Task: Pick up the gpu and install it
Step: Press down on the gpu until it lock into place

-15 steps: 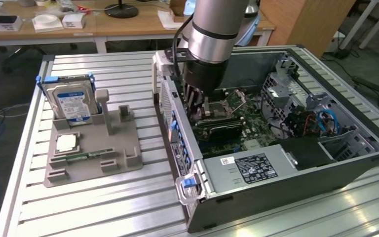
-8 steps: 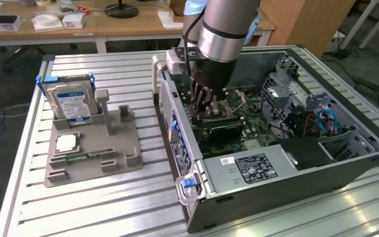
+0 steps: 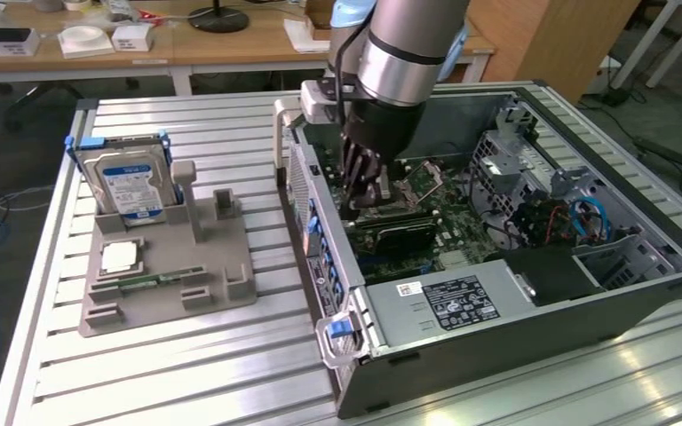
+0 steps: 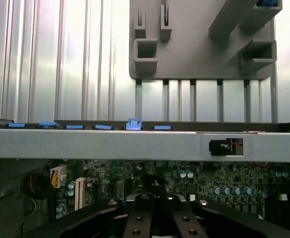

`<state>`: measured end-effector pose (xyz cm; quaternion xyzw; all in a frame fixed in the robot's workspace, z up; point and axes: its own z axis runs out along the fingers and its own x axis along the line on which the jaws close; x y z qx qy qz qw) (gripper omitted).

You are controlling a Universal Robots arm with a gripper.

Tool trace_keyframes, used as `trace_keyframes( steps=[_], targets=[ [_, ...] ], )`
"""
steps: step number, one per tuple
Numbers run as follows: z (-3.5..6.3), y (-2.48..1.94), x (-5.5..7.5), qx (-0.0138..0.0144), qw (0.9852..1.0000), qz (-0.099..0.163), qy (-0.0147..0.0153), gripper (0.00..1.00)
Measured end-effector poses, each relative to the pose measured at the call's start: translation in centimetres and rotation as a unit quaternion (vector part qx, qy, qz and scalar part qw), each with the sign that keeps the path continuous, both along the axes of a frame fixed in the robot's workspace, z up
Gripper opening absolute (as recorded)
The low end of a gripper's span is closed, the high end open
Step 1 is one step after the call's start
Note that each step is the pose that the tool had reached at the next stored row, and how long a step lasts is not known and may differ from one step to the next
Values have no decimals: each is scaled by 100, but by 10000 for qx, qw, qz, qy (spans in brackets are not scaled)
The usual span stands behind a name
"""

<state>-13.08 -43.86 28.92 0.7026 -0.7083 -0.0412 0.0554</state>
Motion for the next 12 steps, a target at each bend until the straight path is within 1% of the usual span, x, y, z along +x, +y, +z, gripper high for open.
trace_keyframes(
  steps=[1, 3, 4, 6, 8, 10, 12],
  targets=[
    [0, 19, 0, -19, 10000, 0, 5, 10],
    [1, 46, -3, -58, 10000, 0, 5, 10],
    [1, 59, -10, -71, 10000, 0, 6, 10],
    [0, 83, -43, -81, 10000, 0, 5, 10],
    [0, 99, -85, -84, 10000, 0, 5, 10],
    [1, 104, -104, -93, 10000, 0, 6, 10],
    [0, 104, -109, -93, 10000, 0, 5, 10]
  ],
)
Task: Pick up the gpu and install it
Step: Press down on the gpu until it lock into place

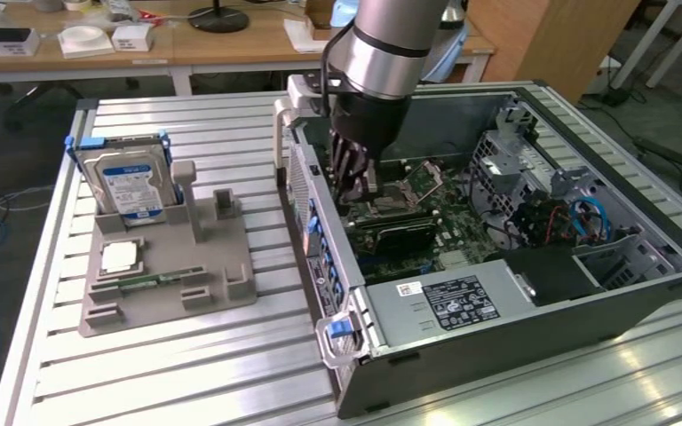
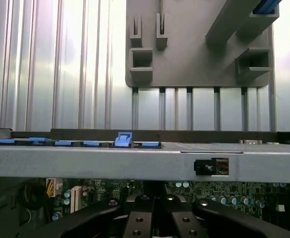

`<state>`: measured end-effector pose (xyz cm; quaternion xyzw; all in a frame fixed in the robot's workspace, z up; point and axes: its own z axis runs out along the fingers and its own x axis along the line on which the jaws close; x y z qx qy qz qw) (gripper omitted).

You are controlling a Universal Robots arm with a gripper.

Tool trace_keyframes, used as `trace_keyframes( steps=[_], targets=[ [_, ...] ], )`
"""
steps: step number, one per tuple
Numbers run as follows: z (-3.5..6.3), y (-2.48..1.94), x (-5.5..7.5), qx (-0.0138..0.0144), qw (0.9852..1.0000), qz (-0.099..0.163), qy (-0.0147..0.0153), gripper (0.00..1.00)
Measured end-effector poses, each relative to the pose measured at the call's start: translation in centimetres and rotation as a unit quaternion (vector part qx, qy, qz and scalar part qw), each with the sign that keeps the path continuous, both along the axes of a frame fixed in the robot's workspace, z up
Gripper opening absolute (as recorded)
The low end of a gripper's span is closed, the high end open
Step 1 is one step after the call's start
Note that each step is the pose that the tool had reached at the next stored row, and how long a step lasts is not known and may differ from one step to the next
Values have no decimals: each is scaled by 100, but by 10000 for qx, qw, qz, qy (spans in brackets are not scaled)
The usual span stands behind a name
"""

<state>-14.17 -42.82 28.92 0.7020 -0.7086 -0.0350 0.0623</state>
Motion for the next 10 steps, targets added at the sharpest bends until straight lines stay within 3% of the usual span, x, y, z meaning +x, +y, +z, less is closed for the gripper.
trace_keyframes(
  steps=[10],
  targets=[
    [0, -37, -9, 0, 10000, 0, 0, 10]
  ],
)
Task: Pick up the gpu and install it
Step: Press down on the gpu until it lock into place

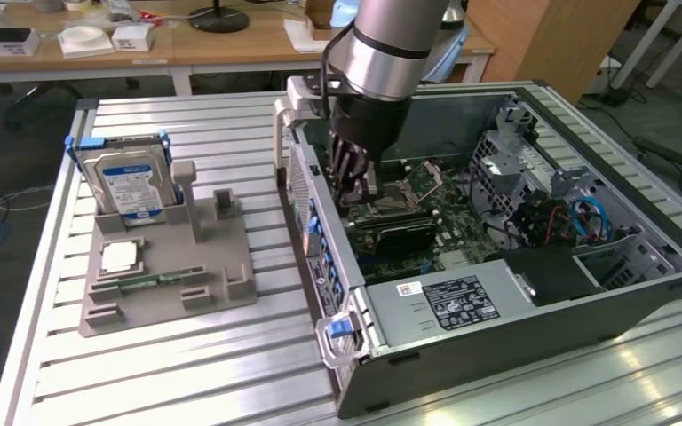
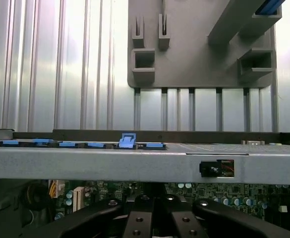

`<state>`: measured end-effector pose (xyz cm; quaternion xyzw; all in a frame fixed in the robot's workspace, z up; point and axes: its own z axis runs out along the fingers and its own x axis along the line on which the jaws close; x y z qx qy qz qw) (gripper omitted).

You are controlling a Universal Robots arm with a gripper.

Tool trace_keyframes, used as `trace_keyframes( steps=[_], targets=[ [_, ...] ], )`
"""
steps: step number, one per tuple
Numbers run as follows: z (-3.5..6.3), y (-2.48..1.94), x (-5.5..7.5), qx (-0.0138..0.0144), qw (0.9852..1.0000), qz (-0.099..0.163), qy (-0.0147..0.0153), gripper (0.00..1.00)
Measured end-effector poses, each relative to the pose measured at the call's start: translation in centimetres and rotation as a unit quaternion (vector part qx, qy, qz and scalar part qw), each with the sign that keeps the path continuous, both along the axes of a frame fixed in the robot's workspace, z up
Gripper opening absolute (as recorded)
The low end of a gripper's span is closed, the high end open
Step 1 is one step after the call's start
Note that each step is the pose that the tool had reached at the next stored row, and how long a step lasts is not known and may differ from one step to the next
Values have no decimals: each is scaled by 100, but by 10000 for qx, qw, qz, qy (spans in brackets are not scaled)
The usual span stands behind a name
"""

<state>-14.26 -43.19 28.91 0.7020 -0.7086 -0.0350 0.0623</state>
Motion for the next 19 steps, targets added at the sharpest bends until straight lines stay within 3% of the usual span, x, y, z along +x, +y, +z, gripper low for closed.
trace_keyframes(
  steps=[19],
  targets=[
    [-1, -30, -10, -4, 10000, 0, -1, 10]
  ],
)
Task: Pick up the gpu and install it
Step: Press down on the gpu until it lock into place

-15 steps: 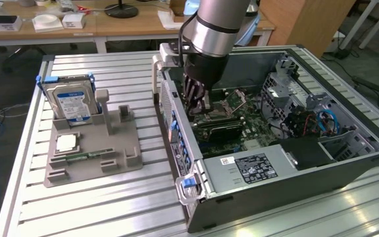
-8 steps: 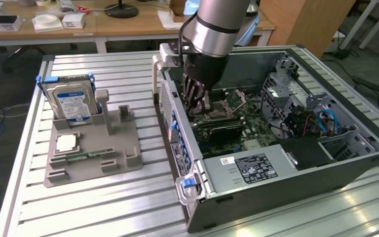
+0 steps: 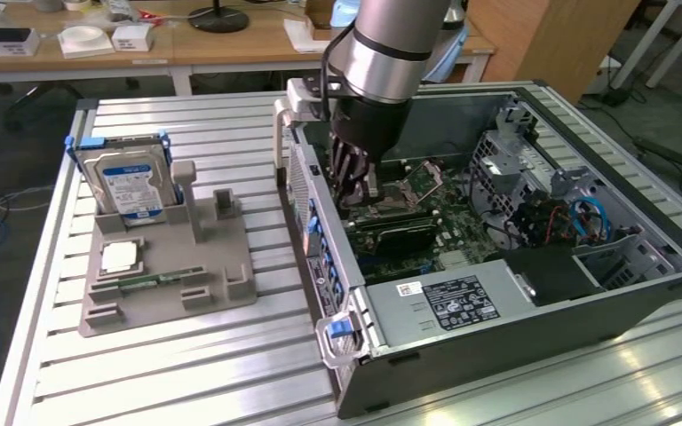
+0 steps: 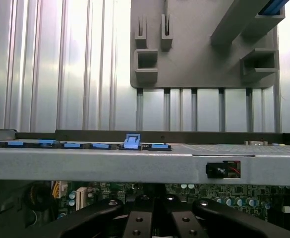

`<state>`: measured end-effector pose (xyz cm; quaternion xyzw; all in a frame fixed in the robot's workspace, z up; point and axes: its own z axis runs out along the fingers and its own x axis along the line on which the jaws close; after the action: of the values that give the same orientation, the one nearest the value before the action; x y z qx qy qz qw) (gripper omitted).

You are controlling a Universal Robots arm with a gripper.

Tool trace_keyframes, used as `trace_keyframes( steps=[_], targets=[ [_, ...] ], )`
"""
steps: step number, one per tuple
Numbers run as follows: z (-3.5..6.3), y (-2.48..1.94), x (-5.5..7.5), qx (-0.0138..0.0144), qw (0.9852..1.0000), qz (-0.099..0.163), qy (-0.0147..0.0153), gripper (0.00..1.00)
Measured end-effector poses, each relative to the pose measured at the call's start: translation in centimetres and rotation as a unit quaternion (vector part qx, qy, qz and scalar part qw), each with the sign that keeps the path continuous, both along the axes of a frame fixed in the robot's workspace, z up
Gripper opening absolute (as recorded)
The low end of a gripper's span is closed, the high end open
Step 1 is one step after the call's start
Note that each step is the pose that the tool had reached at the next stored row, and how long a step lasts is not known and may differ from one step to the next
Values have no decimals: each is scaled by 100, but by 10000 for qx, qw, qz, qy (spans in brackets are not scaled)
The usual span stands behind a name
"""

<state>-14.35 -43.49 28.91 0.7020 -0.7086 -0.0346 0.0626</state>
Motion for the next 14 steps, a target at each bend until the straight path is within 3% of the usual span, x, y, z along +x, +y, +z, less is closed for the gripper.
trace_keyframes(
  steps=[7, 10, 12, 13, 14],
  targets=[
    [1, -1, 32, -2, 10000, -1, 8, 10],
    [1, 0, 105, -1, 10000, 0, 37, 10],
    [-1, 0, 131, 0, 10000, 0, 71, 10],
    [-1, 0, 136, 1, 9999, 0, 111, 10],
    [0, 0, 139, 0, 9998, 0, 183, 10]
  ],
)
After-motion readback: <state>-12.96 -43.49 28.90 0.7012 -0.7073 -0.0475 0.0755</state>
